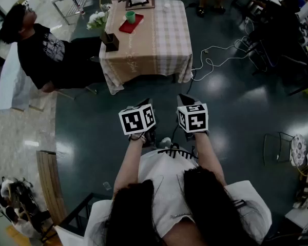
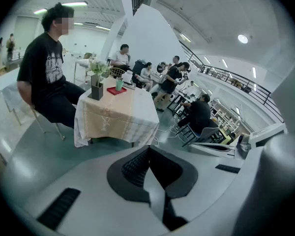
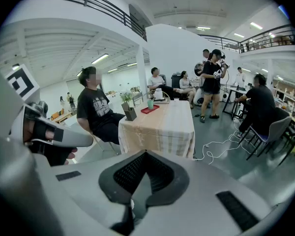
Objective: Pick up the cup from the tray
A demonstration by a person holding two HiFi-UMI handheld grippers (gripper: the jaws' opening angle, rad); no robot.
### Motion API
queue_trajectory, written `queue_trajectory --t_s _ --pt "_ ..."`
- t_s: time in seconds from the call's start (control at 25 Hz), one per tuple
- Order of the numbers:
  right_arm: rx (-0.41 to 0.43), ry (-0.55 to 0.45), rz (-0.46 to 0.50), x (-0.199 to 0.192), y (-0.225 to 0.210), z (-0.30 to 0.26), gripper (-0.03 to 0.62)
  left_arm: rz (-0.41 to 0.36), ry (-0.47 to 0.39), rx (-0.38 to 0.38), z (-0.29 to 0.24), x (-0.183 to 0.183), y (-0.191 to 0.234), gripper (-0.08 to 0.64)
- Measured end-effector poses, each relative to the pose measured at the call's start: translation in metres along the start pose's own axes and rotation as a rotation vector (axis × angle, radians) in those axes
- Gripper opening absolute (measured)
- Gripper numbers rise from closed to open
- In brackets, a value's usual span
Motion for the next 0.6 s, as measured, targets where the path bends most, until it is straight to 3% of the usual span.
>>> queue_trajectory --t_s 0.36,0.6 --pt "0.003 0.014 0.021 -0.002 -0.005 0.002 0.009 -0.028 0.015 0.007 -0.005 -0.004 -0.009 0.008" --pt "0.05 -0.014 -0.043 -0.002 -0.015 0.001 0.009 -0.01 0.011 -0.001 -0.009 -0.005 -0.014 0.008"
Point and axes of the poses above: the fingertips, and each gripper's own axes: z backward along the fingers, y to its left, x out of its top, the point moved 9 cm from there along z, backward along the fingers, and after that the axes turned 2 degrees about x, right-handed, at the moved point
